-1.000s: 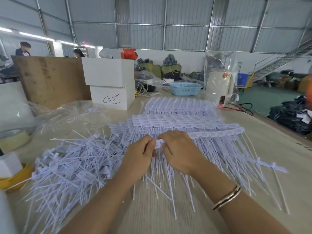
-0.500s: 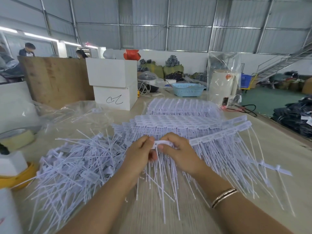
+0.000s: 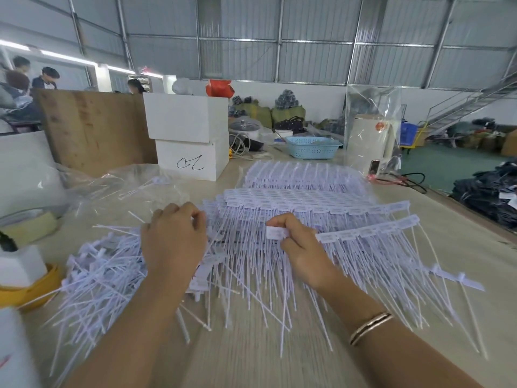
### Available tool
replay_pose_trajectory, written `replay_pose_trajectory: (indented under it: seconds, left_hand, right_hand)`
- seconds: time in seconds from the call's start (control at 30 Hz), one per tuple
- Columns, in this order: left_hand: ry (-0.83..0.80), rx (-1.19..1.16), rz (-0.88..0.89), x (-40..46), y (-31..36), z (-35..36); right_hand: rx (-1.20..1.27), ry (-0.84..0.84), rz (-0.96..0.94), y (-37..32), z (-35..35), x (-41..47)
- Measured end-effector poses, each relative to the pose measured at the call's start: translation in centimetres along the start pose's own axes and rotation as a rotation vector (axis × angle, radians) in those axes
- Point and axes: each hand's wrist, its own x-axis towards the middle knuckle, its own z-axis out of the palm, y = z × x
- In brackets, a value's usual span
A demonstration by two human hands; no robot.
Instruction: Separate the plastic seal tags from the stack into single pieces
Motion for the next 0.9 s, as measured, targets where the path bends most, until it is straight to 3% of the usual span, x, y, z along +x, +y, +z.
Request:
replay_pose_trajectory:
  seconds: [0.1, 0.17, 0.2, 0.27, 0.33, 0.43, 0.7, 0.77, 0.9]
  left_hand:
    - [0.029, 0.146, 0.034, -0.4, -0.1, 0.3]
    - [0.036, 0.019, 0.124, -0.5, 0.7, 0.2]
    - [-0.055, -0.135, 0.168, -0.7, 1.3, 0.1]
    - [-0.399, -0.494, 0.191, -1.4, 2.8, 0.1]
    - [-0.557, -0.635, 0.199, -2.5, 4.0, 0.5]
    - [-0.508, -0.725, 0.192, -2.8, 4.5, 1.0]
    - [-0.467, -0.793, 0.119, -2.8, 4.2, 1.5]
    - [-0.446, -0.811, 0.104, -2.4, 3.8, 1.5]
    - [-0.41, -0.825, 0.114, -2.6, 3.8, 1.6]
  right_hand:
    - [-0.048, -0.029, -0.016, 0.1, 0.3, 0.0]
    - [-0.036, -0.044, -0.039, 0.1, 0.4, 0.1]
    - [-0.015, -0.051, -0.05, 0.0, 0.6, 0.1]
    - [-0.004, -0.052, -0.082, -0.2, 0.8, 0.1]
    - [-0.013, -0.055, -0.116, -0.1, 0.7, 0.2]
    - [-0.136, -0.083, -0.123, -0.3, 0.0, 0.3]
    - [-0.978, -0.011, -0.196, -1.4, -0.8, 0.8]
    - [-0.964, 0.0, -0.16, -1.3, -1.0, 0.8]
    - [-0.543, -0.067, -0.087, -1.0, -0.2, 0.8]
